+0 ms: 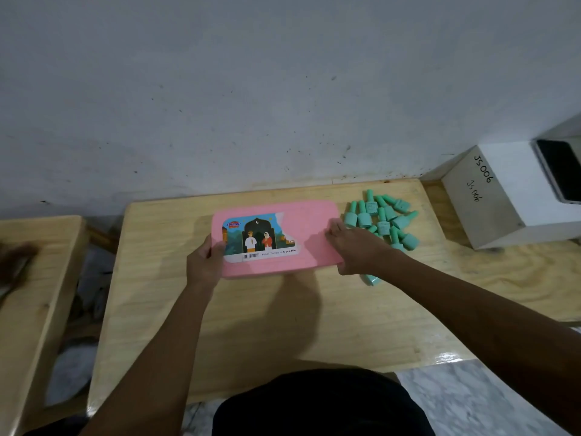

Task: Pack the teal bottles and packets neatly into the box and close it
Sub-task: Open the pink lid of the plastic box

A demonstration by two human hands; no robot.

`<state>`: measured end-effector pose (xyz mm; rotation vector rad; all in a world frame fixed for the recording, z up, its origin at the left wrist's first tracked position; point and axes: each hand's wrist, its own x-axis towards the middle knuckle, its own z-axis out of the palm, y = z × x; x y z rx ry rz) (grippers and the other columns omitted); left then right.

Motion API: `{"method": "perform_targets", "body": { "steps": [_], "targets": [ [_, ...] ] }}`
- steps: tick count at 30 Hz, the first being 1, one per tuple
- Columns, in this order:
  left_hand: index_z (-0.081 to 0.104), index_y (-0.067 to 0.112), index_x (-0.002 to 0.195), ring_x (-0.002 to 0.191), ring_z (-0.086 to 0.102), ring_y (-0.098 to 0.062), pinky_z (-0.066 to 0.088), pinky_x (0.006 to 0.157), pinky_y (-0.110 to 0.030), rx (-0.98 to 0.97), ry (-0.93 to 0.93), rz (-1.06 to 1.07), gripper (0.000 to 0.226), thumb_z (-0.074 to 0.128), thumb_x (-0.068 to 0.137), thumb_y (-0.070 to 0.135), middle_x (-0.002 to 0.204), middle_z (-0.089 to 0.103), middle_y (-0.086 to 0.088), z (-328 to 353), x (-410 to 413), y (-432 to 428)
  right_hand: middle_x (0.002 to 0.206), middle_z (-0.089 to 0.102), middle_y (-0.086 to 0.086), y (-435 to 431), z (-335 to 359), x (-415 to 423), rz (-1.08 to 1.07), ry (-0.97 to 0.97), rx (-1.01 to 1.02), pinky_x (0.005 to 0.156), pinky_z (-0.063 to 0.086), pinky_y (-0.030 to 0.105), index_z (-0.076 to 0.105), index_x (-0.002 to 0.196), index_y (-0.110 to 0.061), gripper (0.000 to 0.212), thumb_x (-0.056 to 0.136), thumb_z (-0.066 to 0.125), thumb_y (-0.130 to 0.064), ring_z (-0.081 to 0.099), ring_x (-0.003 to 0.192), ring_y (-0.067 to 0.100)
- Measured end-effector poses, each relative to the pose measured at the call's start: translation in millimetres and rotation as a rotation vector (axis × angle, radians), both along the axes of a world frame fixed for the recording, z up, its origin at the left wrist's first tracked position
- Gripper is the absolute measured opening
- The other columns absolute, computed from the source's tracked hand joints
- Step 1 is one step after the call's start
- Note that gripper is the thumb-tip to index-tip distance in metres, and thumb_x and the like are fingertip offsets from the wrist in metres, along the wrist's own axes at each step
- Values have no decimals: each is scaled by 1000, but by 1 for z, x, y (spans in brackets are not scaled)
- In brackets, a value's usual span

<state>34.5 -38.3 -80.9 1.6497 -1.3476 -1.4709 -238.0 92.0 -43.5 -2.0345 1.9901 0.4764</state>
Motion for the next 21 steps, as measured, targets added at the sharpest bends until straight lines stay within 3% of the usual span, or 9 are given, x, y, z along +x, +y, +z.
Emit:
{"method": "perform_targets", "body": {
  "steps": [5,9,11,13,16,21],
  "targets": [
    [59,17,128,92,60,-18,48,76,-27,-11,2,7,34,54,94,17,108,64,-4,-4,-1,-1,140,42,12,6,5,-4,-96,-173,-53,75,56,30,32,140,-8,77,78,74,-28,61,100,24],
    [57,16,129,92,59,-16,49,63,-16,-31,0,12,35,54,95,17,107,63,0,-6,-1,-1,125,61,1,20,-1,-5,-657,-479,-154,79,49,30,47,137,-17,75,76,76,-49,59,104,17],
    [57,15,129,92,59,-16,50,62,-16,-34,9,23,35,54,94,16,107,63,-1,-8,-2,-1,112,68,6,24,-10,-2,-902,-612,-105,75,52,29,62,117,-8,57,84,66,-54,64,91,17],
    [59,15,128,92,58,-16,49,66,-19,-30,14,23,34,55,94,16,106,64,-2,-9,-2,-2,95,72,10,27,-17,4,-1099,-857,-69,63,56,26,68,95,-5,41,88,66,-45,67,75,17],
    [58,14,129,92,59,-15,48,69,-22,-16,16,17,35,55,94,17,109,64,-3,-12,-1,-4,81,71,8,30,-21,11,-1224,-973,-120,56,52,21,68,89,-4,34,86,71,-38,64,65,13],
    [58,13,128,93,59,-16,48,82,-29,-24,14,14,35,55,94,15,108,64,-4,-14,0,-4,75,66,5,28,-29,14,-1324,-1030,-147,57,50,25,68,93,0,46,82,72,-45,60,64,15]
  ]
}}
